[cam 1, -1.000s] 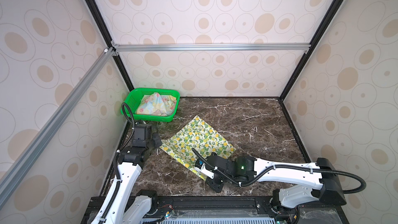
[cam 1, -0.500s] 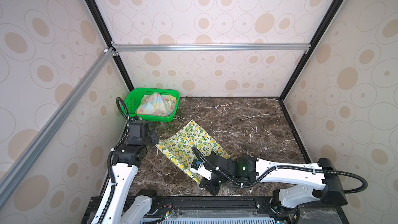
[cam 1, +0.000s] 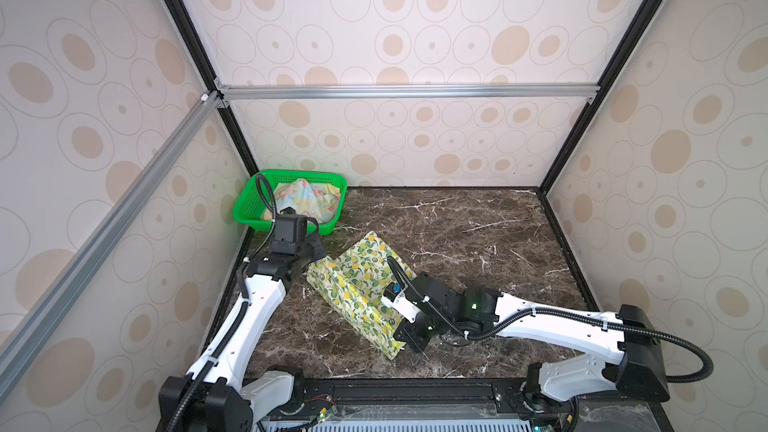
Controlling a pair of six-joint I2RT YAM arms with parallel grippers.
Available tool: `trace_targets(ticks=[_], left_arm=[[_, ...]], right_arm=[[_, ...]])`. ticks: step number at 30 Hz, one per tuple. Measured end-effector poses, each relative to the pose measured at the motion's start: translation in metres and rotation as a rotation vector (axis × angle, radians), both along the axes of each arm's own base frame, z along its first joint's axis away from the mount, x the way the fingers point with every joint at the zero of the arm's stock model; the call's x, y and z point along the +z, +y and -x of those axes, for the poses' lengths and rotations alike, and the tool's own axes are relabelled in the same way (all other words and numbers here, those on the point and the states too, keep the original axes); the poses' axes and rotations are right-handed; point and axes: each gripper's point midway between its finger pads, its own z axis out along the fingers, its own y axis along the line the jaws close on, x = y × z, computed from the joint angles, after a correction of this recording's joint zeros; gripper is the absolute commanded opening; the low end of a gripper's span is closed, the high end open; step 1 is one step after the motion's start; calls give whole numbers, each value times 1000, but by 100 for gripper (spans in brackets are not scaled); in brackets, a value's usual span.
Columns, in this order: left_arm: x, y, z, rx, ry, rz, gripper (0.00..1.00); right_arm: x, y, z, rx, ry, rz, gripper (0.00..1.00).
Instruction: Fold and stack the skirts
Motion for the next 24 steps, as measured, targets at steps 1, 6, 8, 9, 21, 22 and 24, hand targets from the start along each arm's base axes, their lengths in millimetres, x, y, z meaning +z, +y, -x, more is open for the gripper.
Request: trace_targets(ticks=[1,6,8,9,21,22,24], left_arm=[[-4,-8,-4,-16,3,1,0],[-11,-40,-24,-76,3,-9,0],[-10,-53,-33,-99,-9,-12,0],[-9,-58,-37,-105,-17,-9,0],[-17,-88,-69,-136,-50,-1,0],[-18,-89,-71,-136,-51,0,0],[-19,-92,-74,-137,-57,5,0]], right_arm=[[-1,-2,-3,-10,6,2,0],[-5,-12,-17,-60,28,2,0],[-4,-15,-23,-78,28,0,0],[-4,-16,-25,-85,28,0,0],[-17,-45,-48,-188,50,35,0],[-20,-49,-50,-199,56,45,0],[-25,-55,-52,-214,64,58,0]])
